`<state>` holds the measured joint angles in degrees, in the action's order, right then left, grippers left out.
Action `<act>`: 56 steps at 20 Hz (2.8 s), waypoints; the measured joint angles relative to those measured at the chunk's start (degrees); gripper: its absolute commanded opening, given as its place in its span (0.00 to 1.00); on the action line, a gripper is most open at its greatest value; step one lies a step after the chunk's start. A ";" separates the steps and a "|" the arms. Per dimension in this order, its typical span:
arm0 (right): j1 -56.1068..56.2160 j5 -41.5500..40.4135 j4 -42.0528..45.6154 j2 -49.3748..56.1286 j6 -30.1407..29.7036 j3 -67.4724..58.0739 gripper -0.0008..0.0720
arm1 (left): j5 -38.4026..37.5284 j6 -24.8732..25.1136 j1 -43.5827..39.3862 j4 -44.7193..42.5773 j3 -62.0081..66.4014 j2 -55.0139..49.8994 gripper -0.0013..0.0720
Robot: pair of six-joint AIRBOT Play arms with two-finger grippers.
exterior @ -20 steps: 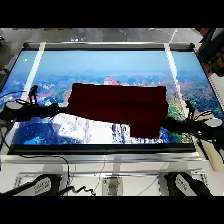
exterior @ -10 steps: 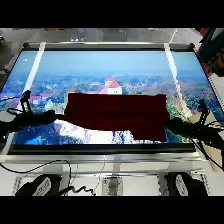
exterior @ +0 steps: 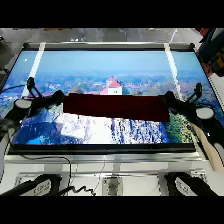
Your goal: Fold the clothes and pants, and hang the long-sleeved shirts on hangers.
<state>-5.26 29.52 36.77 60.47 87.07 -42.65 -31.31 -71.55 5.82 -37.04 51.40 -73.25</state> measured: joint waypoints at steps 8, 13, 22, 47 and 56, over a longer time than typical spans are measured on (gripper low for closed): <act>0.72 -13.09 -0.28 18.95 0.66 -10.49 0.97 | 2.36 0.24 -1.40 2.16 11.56 -15.74 0.96; 0.52 -9.53 5.92 20.79 0.70 -11.39 0.96 | -3.58 1.03 1.70 -1.95 12.57 -17.25 0.96; 1.42 1.68 11.32 21.24 -0.61 -11.61 0.95 | -14.03 1.86 4.81 -12.02 12.96 -21.11 0.79; 47.25 -2.25 6.73 34.71 4.96 -30.34 0.02 | -43.54 6.40 -2.49 -11.21 27.54 10.08 0.04; 37.55 6.40 18.62 31.87 5.29 -34.49 0.02 | -41.46 3.98 -9.18 -10.58 27.52 5.92 0.04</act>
<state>32.29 35.92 55.40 92.33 92.36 -77.14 -72.77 -67.57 -3.36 -47.62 78.91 -67.33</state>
